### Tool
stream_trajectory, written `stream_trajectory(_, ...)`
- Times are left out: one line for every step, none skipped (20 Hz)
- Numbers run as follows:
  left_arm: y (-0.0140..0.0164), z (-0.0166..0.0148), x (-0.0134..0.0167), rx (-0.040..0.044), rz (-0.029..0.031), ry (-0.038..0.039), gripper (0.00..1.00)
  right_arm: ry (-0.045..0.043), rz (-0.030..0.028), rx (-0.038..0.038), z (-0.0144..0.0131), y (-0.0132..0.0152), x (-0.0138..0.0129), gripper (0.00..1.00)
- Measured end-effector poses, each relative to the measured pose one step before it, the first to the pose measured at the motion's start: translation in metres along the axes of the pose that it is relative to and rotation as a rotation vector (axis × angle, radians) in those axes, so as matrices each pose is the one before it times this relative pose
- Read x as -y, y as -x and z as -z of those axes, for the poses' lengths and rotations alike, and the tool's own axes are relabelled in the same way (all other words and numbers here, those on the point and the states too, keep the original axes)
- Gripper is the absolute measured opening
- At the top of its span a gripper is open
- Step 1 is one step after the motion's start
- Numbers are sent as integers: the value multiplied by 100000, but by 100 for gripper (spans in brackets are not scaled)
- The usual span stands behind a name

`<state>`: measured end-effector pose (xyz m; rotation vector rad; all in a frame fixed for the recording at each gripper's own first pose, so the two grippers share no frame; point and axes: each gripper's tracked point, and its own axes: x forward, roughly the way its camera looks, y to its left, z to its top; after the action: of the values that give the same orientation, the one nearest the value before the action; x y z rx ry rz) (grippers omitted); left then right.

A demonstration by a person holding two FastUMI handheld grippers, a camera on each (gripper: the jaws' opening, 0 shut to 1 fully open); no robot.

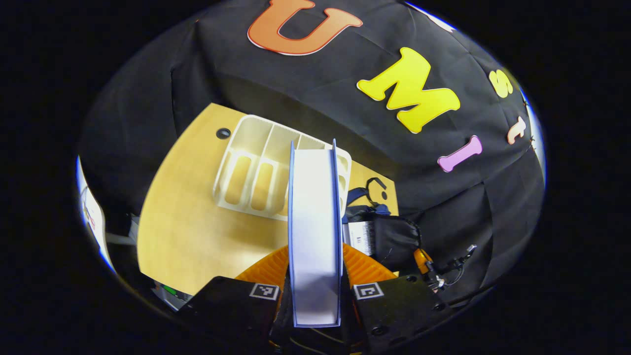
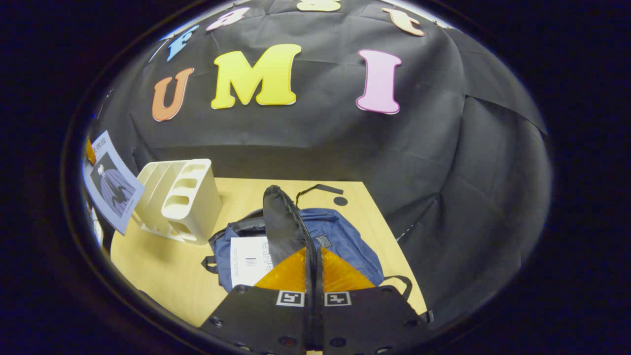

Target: Open the schoolbag, grab two books from the bookshelf and put them into the schoolbag.

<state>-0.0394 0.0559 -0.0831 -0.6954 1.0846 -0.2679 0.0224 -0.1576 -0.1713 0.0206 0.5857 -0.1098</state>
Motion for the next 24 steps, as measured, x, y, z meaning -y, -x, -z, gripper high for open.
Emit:
stream_trajectory(-695, 1436, 297, -2286, 3113, 2290, 40, 549, -180, -117, 160, 73, -196, 0)
stream_trajectory(-1003, 1197, 642, -1772, 3459, 1832, 39, 657, -26, 42, 28, 93, -91, 0)
stream_trajectory(-930, 986, 561, -1294, 3223, 1957, 39, 600, -88, -123, 127, 13, -64, 0)
stream_trajectory(-1045, 970, 567, -993, 3376, 1301, 39, 380, -4, -187, 40, -26, -8, 0)
stream_trajectory(-834, 713, 621, 57, 3504, 510, 39, 127, -39, -59, -47, -13, 22, 0)
stream_trajectory(-1151, 428, 555, 812, 3481, 106, 39, 231, 175, -98, -19, 0, 96, 0)
stream_trajectory(-899, 319, 617, 1169, 3199, 529, 39, 232, 267, -88, 28, 16, 140, 0)
stream_trajectory(-483, 300, 288, 579, 3015, 1055, 39, 163, -60, -493, 15, -15, 82, 0)
stream_trajectory(-906, 51, 373, 579, 2220, 942, 39, -22, -81, -162, -23, 37, 117, 0)
stream_trajectory(-1203, 322, 56, -164, 1070, 546, 39, 112, -95, -361, -12, 19, 49, 0)
stream_trajectory(-1123, 430, 23, -275, 539, -610, 37, 234, 54, -239, -100, -1, 225, 0)
stream_trajectory(-1290, 387, -4, -154, 474, -1177, 39, 369, 146, -71, -146, 53, 177, 0)
stream_trajectory(-1213, 229, -24, 72, 283, -903, 39, 310, 101, -15, -89, 35, 168, 0)
stream_trajectory(-1453, 307, -102, -133, 124, -337, 39, 79, 40, -65, -87, 13, 164, 0)
stream_trajectory(-1339, 295, -69, -475, 216, 341, 39, 229, 29, -286, 4, -13, 152, 0)
stream_trajectory(-1308, 154, 130, -119, 554, 533, 39, 220, 160, -193, -12, -12, 144, 0)
stream_trajectory(-1221, 204, -1, -22, 372, 532, 39, 186, 146, -288, 45, 31, 150, 2)
stream_trajectory(-1280, 168, 19, -60, 542, 529, 39, 184, 285, -336, 82, 27, 204, 0)
stream_trajectory(-1123, 121, 84, -250, 593, 660, 39, 85, 267, -281, 89, 13, 168, 0)
stream_trajectory(-1168, 223, -16, -814, -62, 684, 39, 95, 284, -215, -9, 34, 241, 0)
stream_trajectory(-904, 132, -200, -213, -195, 974, 39, -17, 130, -353, 66, 7, 23, 0)
stream_trajectory(-743, -19, -8, 394, 614, 1153, 39, -33, 60, -269, 64, 62, 63, 0)
stream_trajectory(-652, -21, 174, 221, 1130, 1332, 39, 66, -17, -232, 76, 49, 34, 0)
stream_trajectory(-663, 227, 350, 335, 1344, 946, 39, 288, -21, -183, 20, 21, 36, 0)
